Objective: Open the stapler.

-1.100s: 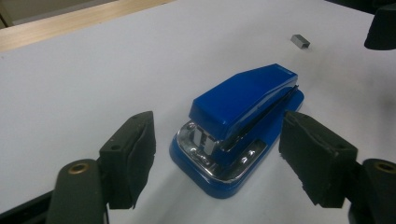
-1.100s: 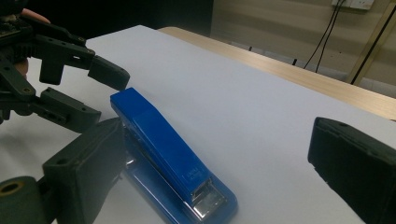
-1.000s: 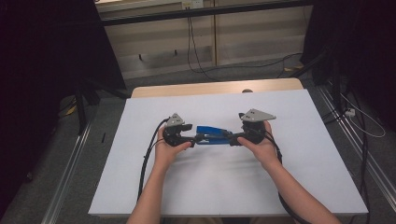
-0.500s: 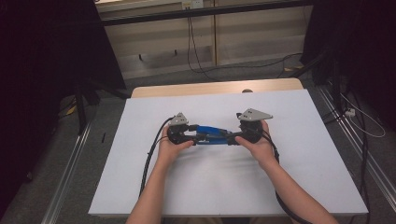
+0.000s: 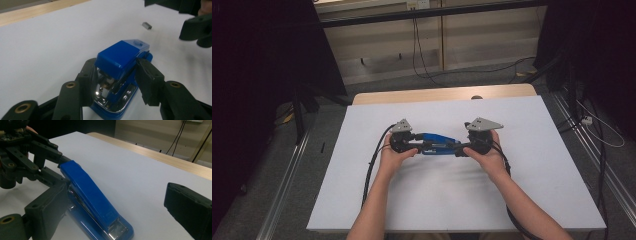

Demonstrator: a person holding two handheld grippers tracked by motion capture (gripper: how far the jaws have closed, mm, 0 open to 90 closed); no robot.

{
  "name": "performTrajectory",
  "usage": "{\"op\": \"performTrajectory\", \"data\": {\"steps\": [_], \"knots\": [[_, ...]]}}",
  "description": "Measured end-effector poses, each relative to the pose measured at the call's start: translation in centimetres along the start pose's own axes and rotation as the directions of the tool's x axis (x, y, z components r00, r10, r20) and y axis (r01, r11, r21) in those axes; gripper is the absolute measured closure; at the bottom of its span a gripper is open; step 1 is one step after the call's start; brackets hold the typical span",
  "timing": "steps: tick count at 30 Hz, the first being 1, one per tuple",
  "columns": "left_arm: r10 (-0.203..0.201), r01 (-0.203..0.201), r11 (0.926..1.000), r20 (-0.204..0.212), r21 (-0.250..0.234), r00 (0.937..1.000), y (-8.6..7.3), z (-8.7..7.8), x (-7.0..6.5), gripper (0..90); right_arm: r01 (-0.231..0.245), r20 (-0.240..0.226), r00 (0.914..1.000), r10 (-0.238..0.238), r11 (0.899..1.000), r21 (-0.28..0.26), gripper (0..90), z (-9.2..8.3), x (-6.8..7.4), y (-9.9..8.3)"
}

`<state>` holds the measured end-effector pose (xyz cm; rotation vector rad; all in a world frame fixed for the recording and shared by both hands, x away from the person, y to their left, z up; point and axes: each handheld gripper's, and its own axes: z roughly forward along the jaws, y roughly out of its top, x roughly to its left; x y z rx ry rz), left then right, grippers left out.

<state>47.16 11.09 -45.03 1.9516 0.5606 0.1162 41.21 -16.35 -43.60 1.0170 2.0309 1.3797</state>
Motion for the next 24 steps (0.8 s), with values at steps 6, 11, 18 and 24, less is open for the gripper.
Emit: {"op": "performTrajectory", "data": {"steps": [6,11,18,24], "knots": [[-0.011,0.011,0.9996,-0.004,-0.028,0.9999,0.8,-0.4,-0.4,57.2,0.007,-0.013,0.9999,-0.007,1.000,0.012,7.6,0.4,0.3,0.0],[-0.009,0.009,0.9993,-0.004,-0.036,0.9999,1.1,-0.4,-0.6,57.9,0.021,-0.027,0.9994,-0.020,1.000,0.022,9.1,0.8,0.5,0.1],[-0.015,0.015,0.9990,-0.006,-0.043,0.9999,1.4,-0.4,-0.8,58.3,0.058,-0.045,0.9974,-0.056,0.997,0.041,11.6,1.8,1.2,0.3],[-0.014,0.014,0.9993,-0.010,-0.036,0.9998,1.4,-0.5,-0.8,58.3,0.057,-0.054,0.9971,-0.054,0.997,0.052,18.0,1.6,1.9,0.0]]}}
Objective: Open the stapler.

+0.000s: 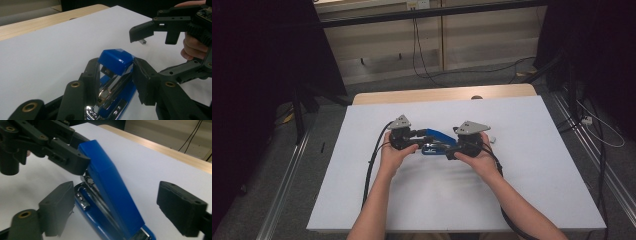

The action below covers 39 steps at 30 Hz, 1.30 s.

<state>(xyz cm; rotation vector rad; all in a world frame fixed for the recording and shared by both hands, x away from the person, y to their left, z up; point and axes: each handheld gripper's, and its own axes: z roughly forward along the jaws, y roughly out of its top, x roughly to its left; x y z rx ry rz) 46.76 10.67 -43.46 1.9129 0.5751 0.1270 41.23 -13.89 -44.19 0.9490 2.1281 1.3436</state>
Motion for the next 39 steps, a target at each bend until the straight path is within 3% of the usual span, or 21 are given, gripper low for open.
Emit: {"op": "performTrajectory", "data": {"steps": [1,2,5,6,9,12,17,19,22,24,32,39], "knots": [[-0.001,0.001,1.0000,0.000,0.000,1.0000,0.0,0.0,0.0,58.3,-0.005,0.005,1.0000,0.005,1.000,-0.002,19.7,-0.2,0.1,0.0],[-0.010,0.010,1.0000,0.002,-0.002,1.0000,0.0,0.0,0.0,58.3,-0.029,-0.013,0.9995,0.029,1.000,-0.011,32.3,-0.5,0.2,0.1],[-0.021,0.021,0.9998,0.001,-0.005,0.9998,0.0,0.0,0.0,58.3,-0.025,-0.005,0.9997,0.025,1.000,-0.013,38.6,-0.7,0.4,0.3],[-0.023,0.023,0.9997,0.000,-0.008,0.9997,0.1,0.1,-0.1,58.3,-0.023,0.001,0.9997,0.023,1.000,-0.014,47.6,-0.9,0.6,0.4],[-0.025,0.025,0.9996,-0.003,-0.011,0.9997,0.2,0.1,-0.2,58.3,-0.038,-0.038,0.9986,0.038,0.999,-0.013,71.7,-1.0,1.3,0.5],[-0.024,0.024,0.9997,-0.004,-0.003,0.9997,0.3,0.1,-0.2,58.4,-0.037,-0.075,0.9964,0.039,0.999,0.027,89.0,-0.5,2.1,0.2],[-0.034,0.034,0.9994,-0.005,-0.009,0.9994,0.4,0.1,-0.3,58.6,-0.080,-0.071,0.9938,0.086,0.994,0.078,90.0,1.5,2.9,-0.9],[-0.033,0.033,0.9994,-0.006,-0.009,0.9994,0.5,0.1,-0.3,58.6,-0.111,-0.060,0.9915,0.116,0.991,0.079,90.0,2.2,2.9,-1.2],[-0.039,0.039,0.9992,-0.006,-0.007,0.9992,0.4,0.1,-0.3,58.7,-0.121,-0.030,0.9920,0.123,0.990,0.071,90.0,2.8,3.1,-1.1],[-0.041,0.041,0.9992,-0.007,-0.007,0.9991,0.4,0.1,-0.3,58.6,-0.162,-0.037,0.9856,0.165,0.985,0.059,90.0,3.0,3.1,-0.9],[-0.042,0.042,0.9991,-0.010,-0.007,0.9991,0.6,-0.1,-0.4,59.8,-0.179,0.024,0.9837,0.178,0.983,0.044,90.0,3.5,2.9,-0.3],[-0.039,0.039,0.9991,-0.012,-0.020,0.9992,0.7,-0.1,-0.5,60.3,-0.191,0.060,0.9800,0.190,0.981,0.026,90.0,4.1,3.6,0.3]]}}
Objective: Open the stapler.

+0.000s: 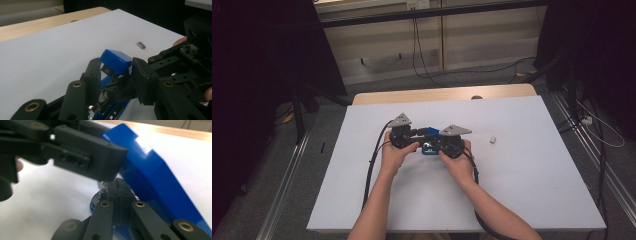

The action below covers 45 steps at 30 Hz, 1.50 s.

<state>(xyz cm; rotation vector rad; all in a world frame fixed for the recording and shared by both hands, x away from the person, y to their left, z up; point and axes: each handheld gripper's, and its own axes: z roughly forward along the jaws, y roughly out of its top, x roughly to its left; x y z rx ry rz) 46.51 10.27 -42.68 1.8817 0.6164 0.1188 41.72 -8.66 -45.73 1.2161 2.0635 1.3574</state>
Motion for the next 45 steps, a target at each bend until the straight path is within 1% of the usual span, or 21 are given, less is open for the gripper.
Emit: {"op": "performTrajectory", "data": {"steps": [2,3,5,10,12,14,17,20,23,24,26,28,31,35,37,38,39,41,42,44,45], "knots": [[0.002,-0.002,1.0000,0.002,0.006,1.0000,0.1,0.0,0.0,60.5,0.006,0.027,0.9996,-0.005,1.000,-0.010,90.0,0.1,0.3,0.0],[0.000,0.000,1.0000,0.003,0.002,1.0000,0.1,0.0,0.0,60.5,-0.008,0.033,0.9994,0.009,1.000,-0.015,90.0,0.2,0.5,0.0],[-0.002,0.002,1.0000,0.002,0.005,1.0000,0.1,-0.2,0.1,60.7,-0.009,0.053,0.9986,0.010,1.000,-0.022,90.0,0.3,0.7,0.0],[-0.002,0.002,1.0000,0.003,0.000,1.0000,0.1,-0.1,0.1,60.7,-0.007,0.074,0.9972,0.010,0.999,-0.037,90.0,0.5,1.0,-0.1],[-0.001,0.001,1.0000,0.004,0.000,1.0000,0.0,-0.1,0.1,60.7,-0.027,0.086,0.9959,0.031,0.998,-0.048,90.0,0.5,1.1,-0.3],[-0.002,0.002,1.0000,0.004,-0.004,1.0000,0.0,-0.2,0.1,60.8,-0.034,0.090,0.9952,0.040,0.998,-0.061,90.0,0.6,1.1,-0.3],[-0.002,0.002,1.0000,0.007,-0.001,1.0000,0.0,-0.4,0.2,62.0,-0.023,0.101,0.9944,0.030,0.997,-0.073,90.0,0.5,1.1,-0.4],[-0.012,0.012,0.9999,0.012,-0.001,0.9999,0.1,-0.7,0.3,62.3,-0.032,0.100,0.9942,0.039,0.997,-0.077,90.0,0.4,1.3,-0.5],[-0.016,0.016,0.9998,0.021,-0.014,0.9997,0.3,-1.3,0.5,63.7,-0.023,0.099,0.9946,0.031,0.996,-0.082,90.0,0.4,1.3,-0.4],[-0.010,0.010,0.9999,0.015,-0.010,0.9998,0.4,-1.6,0.5,64.9,-0.025,0.100,0.9945,0.033,0.996,-0.081,90.0,0.3,1.3,-0.4],[-0.014,0.014,0.9997,0.000,-0.019,0.9999,0.4,-2.0,0.7,66.0,-0.029,0.097,0.9946,0.037,0.996,-0.085,90.0,0.3,1.2,-0.3],[-0.004,0.004,1.0000,-0.022,-0.001,0.9998,0.3,-2.3,0.9,69.1,-0.032,0.097,0.9945,0.040,0.996,-0.087,90.0,0.3,1.2,-0.2],[0.007,-0.005,0.9993,-0.059,0.038,0.9982,-0.1,-2.0,1.1,75.8,-0.036,0.095,0.9945,0.044,0.996,-0.088,90.0,0.3,1.3,-0.1],[-0.011,0.017,0.9982,-0.090,0.058,0.9959,-0.9,-1.4,1.3,85.8,-0.037,0.094,0.9945,0.046,0.995,-0.093,90.0,0.2,1.3,0.1],[-0.016,0.023,0.9971,-0.087,0.073,0.9961,-1.2,-1.1,1.3,90.0,-0.027,0.093,0.9951,0.035,0.996,-0.091,90.0,0.2,1.3,0.2],[-0.020,0.027,0.9967,-0.092,0.076,0.9956,-1.3,-0.9,1.3,90.0,-0.024,0.092,0.9953,0.032,0.996,-0.087,90.0,0.2,1.3,0.2],[-0.008,0.016,0.9960,-0.097,0.088,0.9953,-1.4,-0.7,1.3,90.0,-0.024,0.094,0.9951,0.032,0.996,-0.087,90.0,0.2,1.3,0.2],[-0.012,0.021,0.9954,-0.093,0.093,0.9956,-1.5,-0.4,1.2,90.0,-0.022,0.095,0.9951,0.030,0.996,-0.089,90.0,0.2,1.3,0.2],[-0.015,0.025,0.9954,-0.101,0.093,0.9948,-1.6,-0.3,1.2,90.0,-0.023,0.096,0.9948,0.031,0.996,-0.089,90.0,0.2,1.3,0.2],[-0.014,0.022,0.9960,-0.096,0.086,0.9953,-1.6,-0.2,1.2,90.0,-0.022,0.096,0.9949,0.030,0.996,-0.086,90.0,0.2,1.4,0.2],[-0.009,0.018,0.9957,-0.097,0.091,0.9953,-1.6,-0.1,1.1,90.0,-0.020,0.098,0.9948,0.028,0.996,-0.084,90.0,0.2,1.4,0.2]]}}
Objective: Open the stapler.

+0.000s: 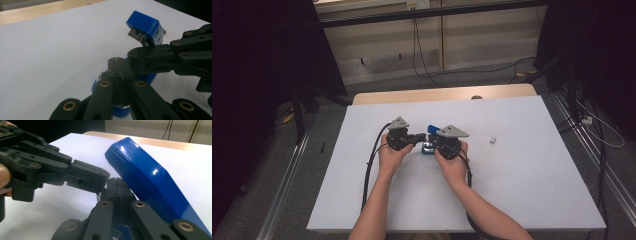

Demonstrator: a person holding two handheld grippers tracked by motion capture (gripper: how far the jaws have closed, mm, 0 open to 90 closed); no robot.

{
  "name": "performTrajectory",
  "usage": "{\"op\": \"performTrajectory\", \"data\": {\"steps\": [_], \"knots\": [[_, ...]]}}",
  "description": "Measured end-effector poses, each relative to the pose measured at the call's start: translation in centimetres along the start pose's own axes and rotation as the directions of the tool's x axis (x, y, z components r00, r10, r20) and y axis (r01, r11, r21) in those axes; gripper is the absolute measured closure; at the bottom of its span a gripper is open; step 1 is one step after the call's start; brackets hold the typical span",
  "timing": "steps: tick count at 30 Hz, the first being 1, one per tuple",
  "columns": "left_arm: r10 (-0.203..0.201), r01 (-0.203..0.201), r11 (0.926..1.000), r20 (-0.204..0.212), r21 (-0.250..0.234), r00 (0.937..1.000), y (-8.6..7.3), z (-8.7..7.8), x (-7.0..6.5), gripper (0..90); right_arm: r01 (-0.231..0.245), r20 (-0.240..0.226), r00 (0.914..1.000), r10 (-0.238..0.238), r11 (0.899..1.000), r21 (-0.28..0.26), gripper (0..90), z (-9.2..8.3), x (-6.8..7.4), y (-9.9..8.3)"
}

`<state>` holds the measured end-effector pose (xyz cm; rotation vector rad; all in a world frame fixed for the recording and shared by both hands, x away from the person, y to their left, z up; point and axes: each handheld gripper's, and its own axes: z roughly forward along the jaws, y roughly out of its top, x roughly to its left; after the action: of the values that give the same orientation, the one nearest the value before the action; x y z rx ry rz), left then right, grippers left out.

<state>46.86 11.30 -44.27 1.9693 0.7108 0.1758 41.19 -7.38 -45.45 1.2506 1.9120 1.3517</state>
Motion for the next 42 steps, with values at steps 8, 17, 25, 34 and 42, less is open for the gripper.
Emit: {"op": "performTrajectory", "data": {"steps": [8,17,25,34,42], "knots": [[0.016,-0.016,0.9998,-0.007,0.008,0.9998,-0.2,0.8,-0.4,90.0,0.021,0.004,0.9998,-0.021,1.000,0.007,90.0,0.1,0.1,0.0],[0.027,-0.026,0.9990,-0.021,0.036,0.9994,-0.6,1.0,-0.4,90.0,0.039,0.053,0.9978,-0.039,0.999,0.000,90.0,-0.1,-0.2,0.6],[0.023,-0.023,0.9993,-0.016,0.030,0.9996,-0.9,1.1,-0.3,90.0,0.075,0.096,0.9926,-0.075,0.997,0.006,90.0,-0.6,-0.1,0.7],[0.022,-0.022,0.9994,-0.017,0.028,0.9996,-1.0,1.1,-0.3,90.0,0.081,0.125,0.9888,-0.081,0.997,0.007,90.0,-1.7,-1.0,1.2],[0.022,-0.022,0.9994,-0.013,0.026,0.9997,-1.1,1.1,-0.3,90.0,0.103,0.144,0.9841,-0.104,0.995,0.013,90.0,-2.6,-1.6,1.2]]}}
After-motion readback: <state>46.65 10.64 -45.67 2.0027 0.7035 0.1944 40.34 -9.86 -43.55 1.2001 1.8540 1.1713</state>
